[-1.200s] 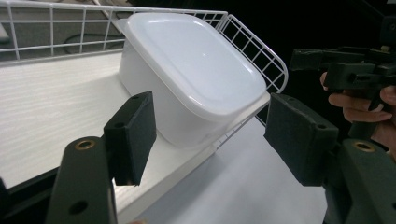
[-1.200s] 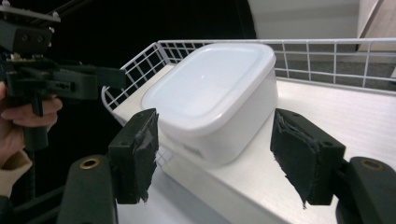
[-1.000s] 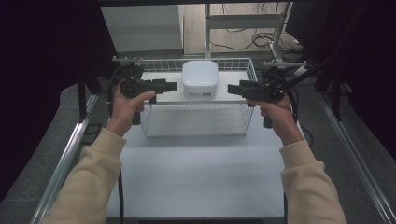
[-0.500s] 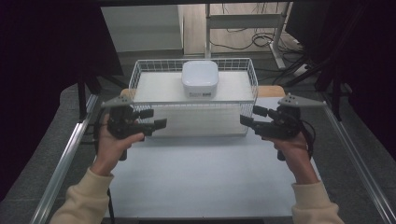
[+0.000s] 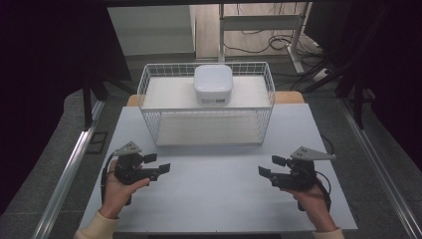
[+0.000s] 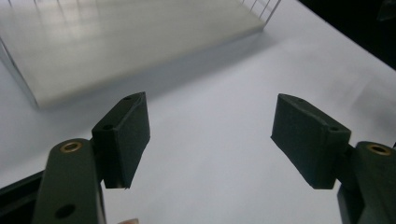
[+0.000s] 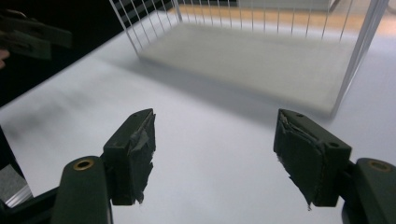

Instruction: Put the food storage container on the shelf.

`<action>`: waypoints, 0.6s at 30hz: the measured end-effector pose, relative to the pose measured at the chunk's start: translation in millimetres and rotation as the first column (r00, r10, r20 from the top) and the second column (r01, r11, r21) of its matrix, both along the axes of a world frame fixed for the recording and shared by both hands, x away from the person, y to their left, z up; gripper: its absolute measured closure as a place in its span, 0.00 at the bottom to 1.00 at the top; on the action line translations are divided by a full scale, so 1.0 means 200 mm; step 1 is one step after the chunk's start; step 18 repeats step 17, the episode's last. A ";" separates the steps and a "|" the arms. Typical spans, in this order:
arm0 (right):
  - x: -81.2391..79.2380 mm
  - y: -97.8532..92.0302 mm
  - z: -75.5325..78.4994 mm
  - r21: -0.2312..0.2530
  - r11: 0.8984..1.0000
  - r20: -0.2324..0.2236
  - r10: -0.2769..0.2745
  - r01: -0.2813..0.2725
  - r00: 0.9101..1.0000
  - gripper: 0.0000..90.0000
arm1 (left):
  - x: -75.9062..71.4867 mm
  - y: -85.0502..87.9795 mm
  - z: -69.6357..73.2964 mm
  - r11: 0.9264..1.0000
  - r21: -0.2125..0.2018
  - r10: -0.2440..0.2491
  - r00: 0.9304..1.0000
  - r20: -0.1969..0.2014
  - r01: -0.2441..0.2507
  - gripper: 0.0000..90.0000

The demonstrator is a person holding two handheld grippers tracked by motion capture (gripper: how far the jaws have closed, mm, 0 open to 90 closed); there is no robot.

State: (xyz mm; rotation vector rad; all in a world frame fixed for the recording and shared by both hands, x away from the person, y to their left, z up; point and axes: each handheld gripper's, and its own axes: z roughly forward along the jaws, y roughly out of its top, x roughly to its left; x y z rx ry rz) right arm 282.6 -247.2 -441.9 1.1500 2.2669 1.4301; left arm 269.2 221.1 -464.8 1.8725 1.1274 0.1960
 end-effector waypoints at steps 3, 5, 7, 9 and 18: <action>0.01 0.00 -0.08 -0.040 0.999 -0.037 -0.005 0.004 0.999 0.32 | 0.00 0.01 -0.03 1.000 0.002 0.006 1.000 -0.014 -0.006 0.30; 0.01 0.01 -0.10 -0.048 0.999 -0.043 -0.003 0.001 0.999 0.32 | 0.00 0.01 -0.03 1.000 0.006 0.009 1.000 -0.012 -0.009 0.30; 0.01 0.02 -0.11 -0.047 0.999 -0.040 0.000 -0.002 0.999 0.32 | 0.00 0.01 -0.03 1.000 0.006 0.011 1.000 -0.009 -0.011 0.30; 0.01 0.03 -0.11 -0.040 0.999 -0.035 -0.002 0.000 0.999 0.32 | -0.01 0.01 -0.03 1.000 0.006 0.011 1.000 -0.005 -0.011 0.30; -0.01 0.01 -0.10 -0.040 0.999 0.027 -0.026 0.027 0.999 0.25 | -0.01 0.01 -0.01 1.000 -0.010 0.025 1.000 0.001 -0.025 0.30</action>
